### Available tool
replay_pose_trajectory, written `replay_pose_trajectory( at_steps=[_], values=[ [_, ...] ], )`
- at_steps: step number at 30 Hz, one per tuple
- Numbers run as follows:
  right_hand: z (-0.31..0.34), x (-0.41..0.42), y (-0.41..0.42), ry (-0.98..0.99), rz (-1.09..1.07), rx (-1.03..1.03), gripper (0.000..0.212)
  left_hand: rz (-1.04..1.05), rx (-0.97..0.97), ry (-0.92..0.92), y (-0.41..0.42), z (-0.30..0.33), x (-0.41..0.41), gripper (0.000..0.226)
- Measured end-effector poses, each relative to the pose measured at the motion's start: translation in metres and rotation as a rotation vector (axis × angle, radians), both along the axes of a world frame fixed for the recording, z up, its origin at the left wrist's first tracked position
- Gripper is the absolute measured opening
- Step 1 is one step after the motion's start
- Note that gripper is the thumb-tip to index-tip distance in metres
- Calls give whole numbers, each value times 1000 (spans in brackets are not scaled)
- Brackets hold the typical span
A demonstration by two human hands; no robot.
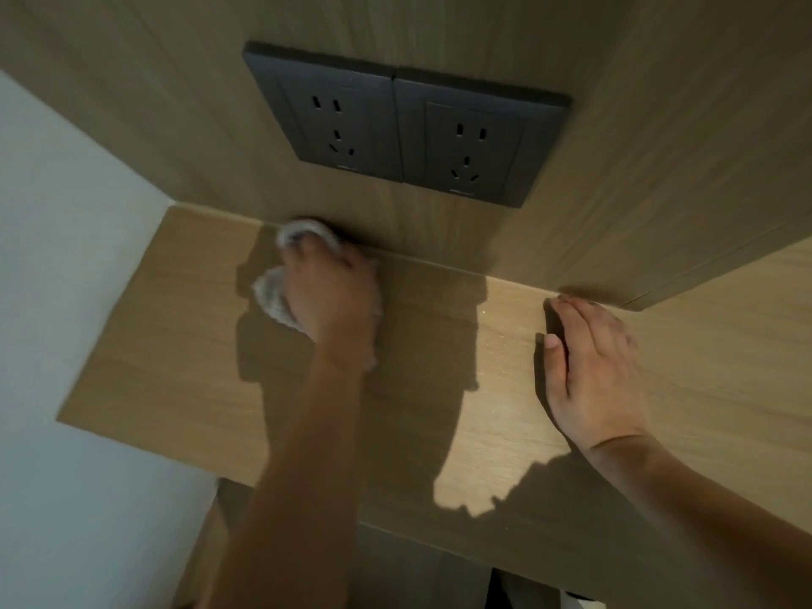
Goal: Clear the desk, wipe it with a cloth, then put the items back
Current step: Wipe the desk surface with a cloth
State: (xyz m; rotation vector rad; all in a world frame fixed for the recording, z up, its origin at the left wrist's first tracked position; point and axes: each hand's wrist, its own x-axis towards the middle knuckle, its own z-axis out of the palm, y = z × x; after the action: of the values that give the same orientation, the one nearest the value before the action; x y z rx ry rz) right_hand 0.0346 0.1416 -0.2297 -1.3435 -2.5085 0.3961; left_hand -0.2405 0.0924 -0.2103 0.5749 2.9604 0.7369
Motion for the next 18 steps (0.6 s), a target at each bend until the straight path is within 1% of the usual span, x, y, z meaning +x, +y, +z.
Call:
replay_pose_trajectory(
  at_steps=[2, 5, 6, 7, 8, 9, 10, 11, 12, 14, 16, 18],
  values=[
    [1, -1, 1, -3, 5, -3, 47, -198, 44, -7, -1, 3, 55, 33],
    [1, -2, 2, -3, 1, -4, 47, -607, 30, 13, -1, 8, 109, 26],
    [1, -1, 1, -1, -4, -6, 47, -684, 66, -44, -3, 11, 113, 23],
    [0, -1, 1, 2, -7, -7, 47, -692, 107, -143, -4, 16, 106, 22],
    [1, -1, 0, 4, -7, -3, 47, -626, 149, -247, -8, 24, 91, 24],
    [2, -2, 0, 6, -4, 3, 47, -508, 181, -310, -13, 30, 68, 28],
    [2, -2, 0, 10, -1, 11, 47, -378, 201, -309, -24, 33, 38, 28],
    [2, -2, 0, 16, 0, 18, 46, -278, 191, -253, -40, 34, 4, 25],
    [2, -2, 0, 23, 1, 23, 45, -212, 159, -166, -60, 32, -30, 29],
    [2, -3, 0, 33, 3, 30, 44, -207, 25, -22, -94, 27, -77, 38],
    [2, -3, 1, 35, -2, 35, 44, -255, -114, 88, -106, 11, -76, 44],
    [1, -2, 1, 31, -1, 30, 44, -288, -175, 163, -100, -2, -31, 51]
  ],
)
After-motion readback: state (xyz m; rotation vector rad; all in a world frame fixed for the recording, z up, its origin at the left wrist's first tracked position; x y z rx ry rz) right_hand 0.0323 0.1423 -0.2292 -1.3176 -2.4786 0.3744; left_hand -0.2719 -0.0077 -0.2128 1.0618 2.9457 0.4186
